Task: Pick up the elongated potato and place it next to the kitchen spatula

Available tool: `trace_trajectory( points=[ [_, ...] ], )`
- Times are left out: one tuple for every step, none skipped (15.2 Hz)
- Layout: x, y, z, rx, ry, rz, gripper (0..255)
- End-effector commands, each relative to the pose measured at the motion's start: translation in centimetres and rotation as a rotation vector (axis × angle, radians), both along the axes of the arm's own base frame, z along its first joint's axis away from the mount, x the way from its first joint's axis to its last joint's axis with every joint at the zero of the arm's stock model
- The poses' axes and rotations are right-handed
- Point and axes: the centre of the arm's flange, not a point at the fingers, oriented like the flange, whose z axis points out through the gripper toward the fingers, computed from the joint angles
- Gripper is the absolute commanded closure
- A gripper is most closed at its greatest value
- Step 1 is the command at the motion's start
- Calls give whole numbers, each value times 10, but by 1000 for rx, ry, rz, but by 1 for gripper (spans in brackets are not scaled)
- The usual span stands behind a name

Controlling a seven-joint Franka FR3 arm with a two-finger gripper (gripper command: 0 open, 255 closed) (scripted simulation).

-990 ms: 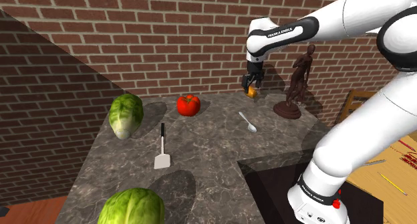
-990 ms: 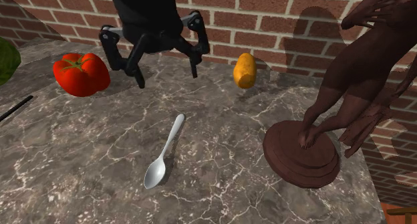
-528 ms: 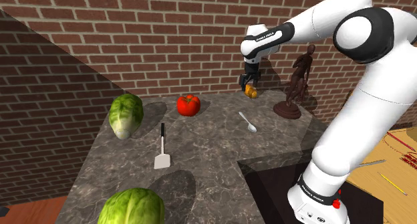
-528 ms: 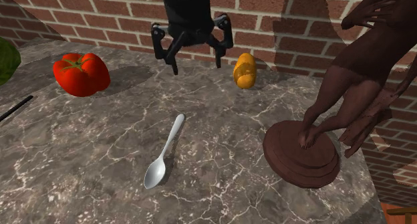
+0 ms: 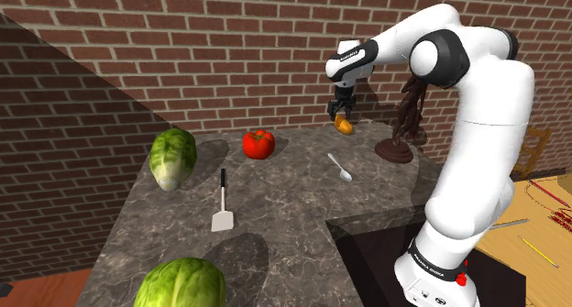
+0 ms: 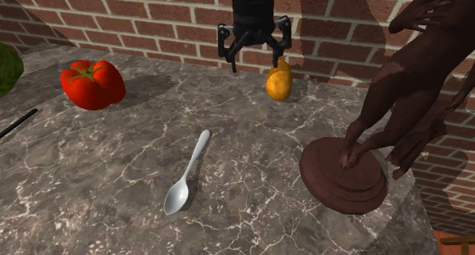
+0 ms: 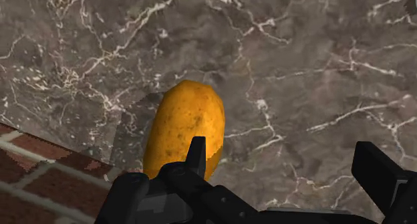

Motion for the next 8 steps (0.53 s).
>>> trace_trajectory(
  points=[
    [13,-21,-6,-4,-6,-18,0],
    [19,-31,-10,-6,-8,-28,0],
    [25,-42,-14,-7,-11,-37,0],
    [31,-53,-17,-9,-13,-46,0],
    [37,-64,-21,-11,-16,-55,0],
    [42,-75,-25,-13,-18,-64,0],
    [48,-86,-28,-14,-21,-74,0],
    [53,-97,-32,-16,-23,-83,0]
  ],
)
